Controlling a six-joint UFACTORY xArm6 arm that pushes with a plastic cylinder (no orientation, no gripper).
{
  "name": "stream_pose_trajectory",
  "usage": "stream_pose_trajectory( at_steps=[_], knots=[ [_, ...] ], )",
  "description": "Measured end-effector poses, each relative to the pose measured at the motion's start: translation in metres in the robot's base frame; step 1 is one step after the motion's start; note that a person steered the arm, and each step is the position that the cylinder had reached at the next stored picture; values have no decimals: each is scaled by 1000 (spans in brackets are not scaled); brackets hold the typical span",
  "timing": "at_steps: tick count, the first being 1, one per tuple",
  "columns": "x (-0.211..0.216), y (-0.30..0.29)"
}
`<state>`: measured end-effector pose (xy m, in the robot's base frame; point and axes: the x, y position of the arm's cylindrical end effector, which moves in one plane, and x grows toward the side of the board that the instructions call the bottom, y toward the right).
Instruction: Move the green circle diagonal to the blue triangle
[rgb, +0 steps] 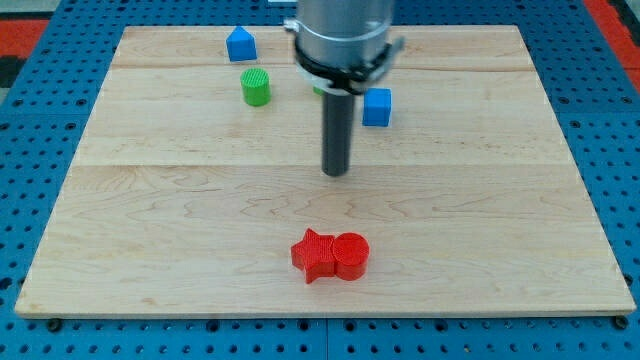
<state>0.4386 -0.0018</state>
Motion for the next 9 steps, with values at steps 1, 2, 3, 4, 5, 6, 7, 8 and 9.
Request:
stream_pose_trajectory(
  at_steps=[1, 2, 3, 4, 5, 6, 7, 8, 9],
  knots=[
    [-33, -47],
    [-60, -102],
    [-94, -148],
    [-136, -157],
    [-154, -134],
    [-154, -123],
    [-136, -123],
    [-114, -96],
    [-133, -91]
  ],
)
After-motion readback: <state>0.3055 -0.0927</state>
